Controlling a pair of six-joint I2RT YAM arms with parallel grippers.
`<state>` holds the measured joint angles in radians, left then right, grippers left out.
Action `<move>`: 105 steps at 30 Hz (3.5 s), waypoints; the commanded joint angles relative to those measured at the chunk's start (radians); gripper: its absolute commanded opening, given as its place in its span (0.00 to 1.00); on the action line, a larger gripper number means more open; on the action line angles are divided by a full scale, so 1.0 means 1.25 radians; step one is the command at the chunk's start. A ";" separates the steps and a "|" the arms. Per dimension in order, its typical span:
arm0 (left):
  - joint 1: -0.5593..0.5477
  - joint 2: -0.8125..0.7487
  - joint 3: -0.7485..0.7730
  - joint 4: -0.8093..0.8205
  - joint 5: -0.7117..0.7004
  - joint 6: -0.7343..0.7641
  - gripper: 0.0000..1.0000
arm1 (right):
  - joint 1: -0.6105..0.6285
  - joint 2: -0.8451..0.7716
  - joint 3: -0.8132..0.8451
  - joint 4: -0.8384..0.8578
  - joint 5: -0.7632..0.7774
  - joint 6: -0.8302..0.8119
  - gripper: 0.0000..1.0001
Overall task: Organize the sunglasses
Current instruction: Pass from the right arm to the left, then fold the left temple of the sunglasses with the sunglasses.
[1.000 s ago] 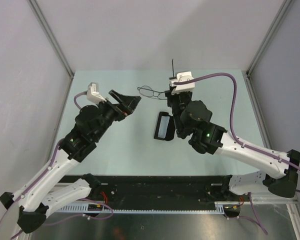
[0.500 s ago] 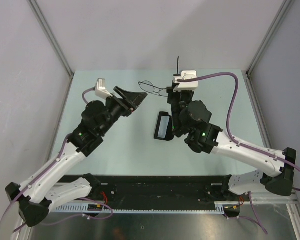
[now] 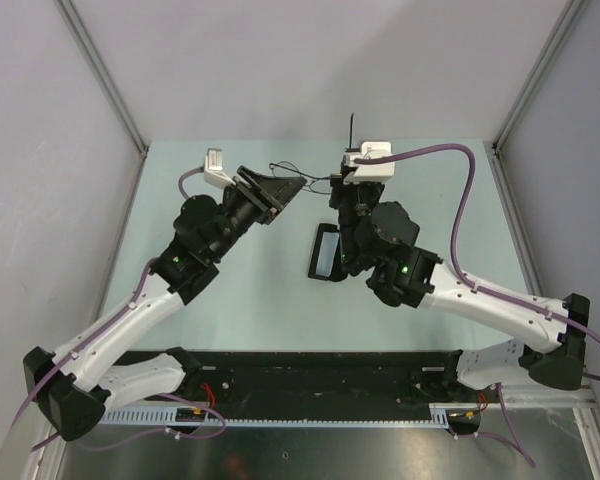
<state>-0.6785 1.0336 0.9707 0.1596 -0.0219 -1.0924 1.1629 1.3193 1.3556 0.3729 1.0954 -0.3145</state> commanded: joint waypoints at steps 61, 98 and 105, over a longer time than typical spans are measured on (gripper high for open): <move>0.000 -0.011 0.009 -0.015 -0.224 0.110 0.00 | 0.043 -0.026 0.034 -0.129 -0.135 0.078 0.88; 0.122 0.035 0.118 -0.068 0.467 0.185 0.01 | -0.306 -0.367 -0.115 -0.505 -1.204 0.220 0.27; 0.126 0.044 0.133 -0.066 0.526 0.192 0.01 | -0.304 -0.360 -0.115 -0.489 -1.352 0.222 0.01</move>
<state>-0.5297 1.0801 1.0847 0.0467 0.5537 -0.8783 0.7849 0.8700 1.2079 -0.2955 -0.4473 -0.0322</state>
